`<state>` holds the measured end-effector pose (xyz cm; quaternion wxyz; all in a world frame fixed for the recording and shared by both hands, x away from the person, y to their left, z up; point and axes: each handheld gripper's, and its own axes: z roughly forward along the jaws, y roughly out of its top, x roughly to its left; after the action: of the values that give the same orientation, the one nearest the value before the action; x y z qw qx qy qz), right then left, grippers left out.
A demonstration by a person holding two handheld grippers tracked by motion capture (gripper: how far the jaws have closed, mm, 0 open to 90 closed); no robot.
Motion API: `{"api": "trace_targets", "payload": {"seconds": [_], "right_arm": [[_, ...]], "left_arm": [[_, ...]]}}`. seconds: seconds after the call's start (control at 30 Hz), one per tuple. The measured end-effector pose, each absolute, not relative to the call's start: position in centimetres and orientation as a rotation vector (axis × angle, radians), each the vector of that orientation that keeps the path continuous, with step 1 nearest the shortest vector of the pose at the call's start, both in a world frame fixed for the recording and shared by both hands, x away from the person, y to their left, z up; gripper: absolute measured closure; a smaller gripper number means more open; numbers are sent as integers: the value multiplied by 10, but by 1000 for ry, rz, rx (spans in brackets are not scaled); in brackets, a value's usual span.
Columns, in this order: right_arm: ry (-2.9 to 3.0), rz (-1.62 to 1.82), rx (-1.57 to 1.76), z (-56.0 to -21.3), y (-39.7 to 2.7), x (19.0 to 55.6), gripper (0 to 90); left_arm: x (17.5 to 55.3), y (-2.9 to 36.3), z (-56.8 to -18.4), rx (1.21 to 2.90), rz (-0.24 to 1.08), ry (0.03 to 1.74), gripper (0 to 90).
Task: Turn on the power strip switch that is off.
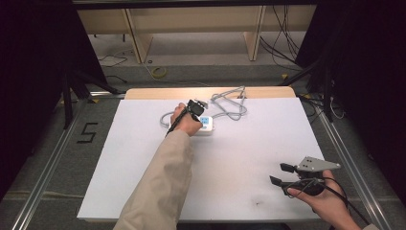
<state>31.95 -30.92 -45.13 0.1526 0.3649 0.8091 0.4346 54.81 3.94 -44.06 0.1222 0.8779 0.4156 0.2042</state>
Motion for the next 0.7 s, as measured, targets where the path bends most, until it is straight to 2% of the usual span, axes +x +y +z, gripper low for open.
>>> {"api": "trace_targets", "payload": {"seconds": [0.7], "right_arm": [[2320, 1247, 1042, -451, -310, 319, 353]], "left_arm": [[546, 39, -442, 2556, 628, 1202, 899]]}}
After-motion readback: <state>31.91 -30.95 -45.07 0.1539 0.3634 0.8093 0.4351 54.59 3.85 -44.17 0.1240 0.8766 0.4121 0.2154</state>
